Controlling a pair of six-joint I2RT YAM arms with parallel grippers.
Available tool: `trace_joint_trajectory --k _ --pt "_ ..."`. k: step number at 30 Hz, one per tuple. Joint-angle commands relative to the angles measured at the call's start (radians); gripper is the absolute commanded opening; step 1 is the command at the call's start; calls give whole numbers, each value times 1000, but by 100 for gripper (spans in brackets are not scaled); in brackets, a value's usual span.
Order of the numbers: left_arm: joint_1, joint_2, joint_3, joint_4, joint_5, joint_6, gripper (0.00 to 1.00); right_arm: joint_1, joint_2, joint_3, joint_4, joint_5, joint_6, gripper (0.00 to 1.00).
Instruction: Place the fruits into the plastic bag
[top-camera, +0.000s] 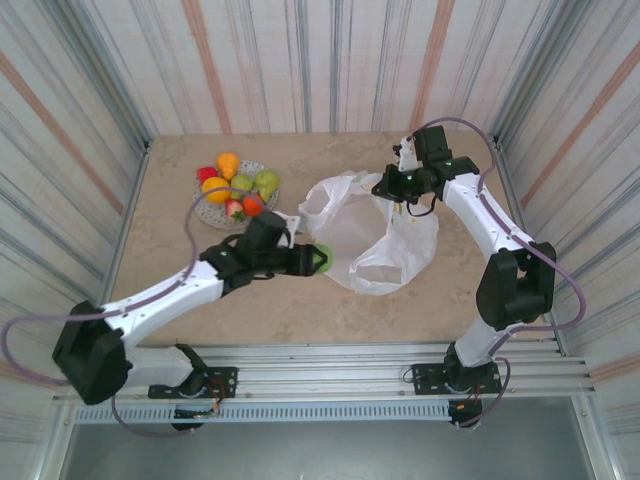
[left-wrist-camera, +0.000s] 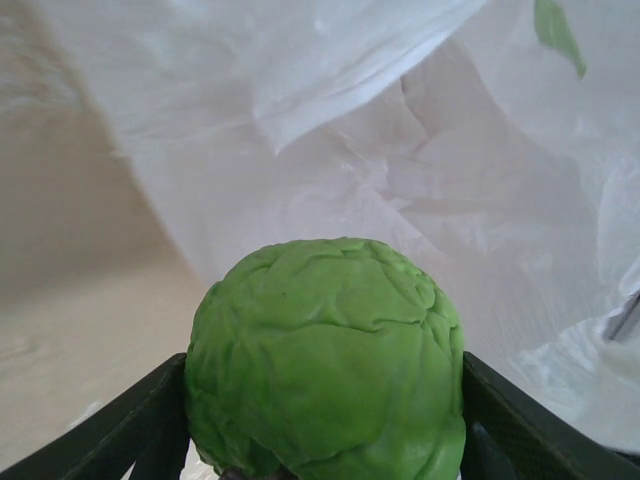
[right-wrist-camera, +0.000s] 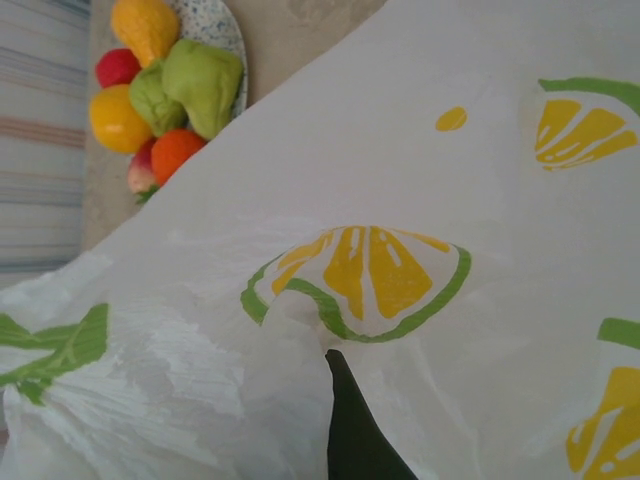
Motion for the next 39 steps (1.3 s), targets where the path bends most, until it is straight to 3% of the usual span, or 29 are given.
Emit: trace_joint_trajectory --k 1,7,15,21,27,34,39 --pt "-41 72 31 137 -88 -23 66 -2 -10 1 38 -81 81 0" --pt "-65 148 46 285 -184 -69 66 2 -55 -79 123 -96 186 0" --pt "-77 112 27 312 -348 -141 67 27 -98 -143 178 -70 263 0" --pt "-175 -8 -95 297 -433 -61 68 36 -116 -193 298 -40 416 0" --pt "-266 -99 -208 302 -483 -14 68 59 -108 -192 322 -25 467 0" --pt "-265 32 -75 268 -488 154 68 91 -103 -207 332 -28 484 0" --pt "-198 156 44 244 -454 211 68 91 -97 -200 293 -82 441 0"
